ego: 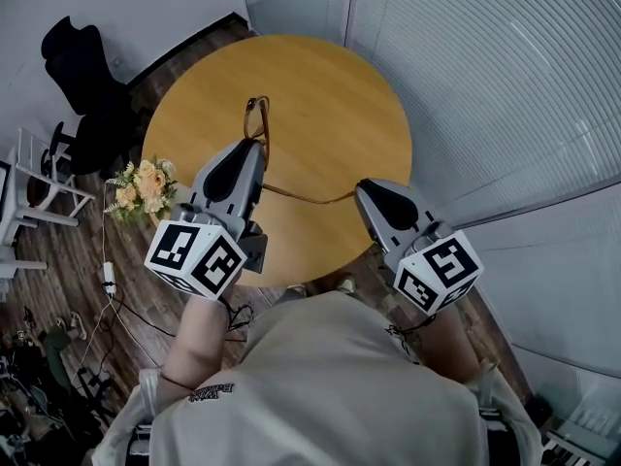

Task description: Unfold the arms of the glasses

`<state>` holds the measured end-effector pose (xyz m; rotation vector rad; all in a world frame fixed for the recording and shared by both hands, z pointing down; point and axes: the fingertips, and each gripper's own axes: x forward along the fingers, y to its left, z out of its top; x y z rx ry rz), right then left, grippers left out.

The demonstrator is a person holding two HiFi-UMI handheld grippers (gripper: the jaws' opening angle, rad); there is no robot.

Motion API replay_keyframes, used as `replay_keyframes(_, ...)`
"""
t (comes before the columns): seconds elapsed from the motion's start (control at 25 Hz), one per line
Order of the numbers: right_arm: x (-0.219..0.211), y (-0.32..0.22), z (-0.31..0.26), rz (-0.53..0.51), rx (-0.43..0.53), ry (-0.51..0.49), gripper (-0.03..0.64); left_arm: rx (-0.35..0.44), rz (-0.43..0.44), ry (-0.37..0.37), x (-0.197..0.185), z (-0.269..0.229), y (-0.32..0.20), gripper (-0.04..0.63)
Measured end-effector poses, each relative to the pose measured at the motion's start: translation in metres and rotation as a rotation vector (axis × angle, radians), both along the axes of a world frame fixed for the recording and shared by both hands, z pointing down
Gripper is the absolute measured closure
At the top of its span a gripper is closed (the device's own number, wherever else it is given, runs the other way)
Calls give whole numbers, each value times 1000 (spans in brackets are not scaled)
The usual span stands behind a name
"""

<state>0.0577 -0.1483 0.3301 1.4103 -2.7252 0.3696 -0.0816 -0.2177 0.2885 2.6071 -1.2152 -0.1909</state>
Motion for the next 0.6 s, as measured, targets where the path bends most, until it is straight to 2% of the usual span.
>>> replay_keyframes(0.32, 15, -10, -40, 32, 91, -49, 578, -11, 64, -31, 12, 5, 6, 549)
replay_keyframes(0.44, 6, -16, -57, -2, 126, -47, 577, -10, 82, -43, 18, 9, 8, 549)
replay_keyframes(0.6, -13, -20, -74, -99, 161, -56, 577, -6, 109, -59, 28, 10, 12, 549)
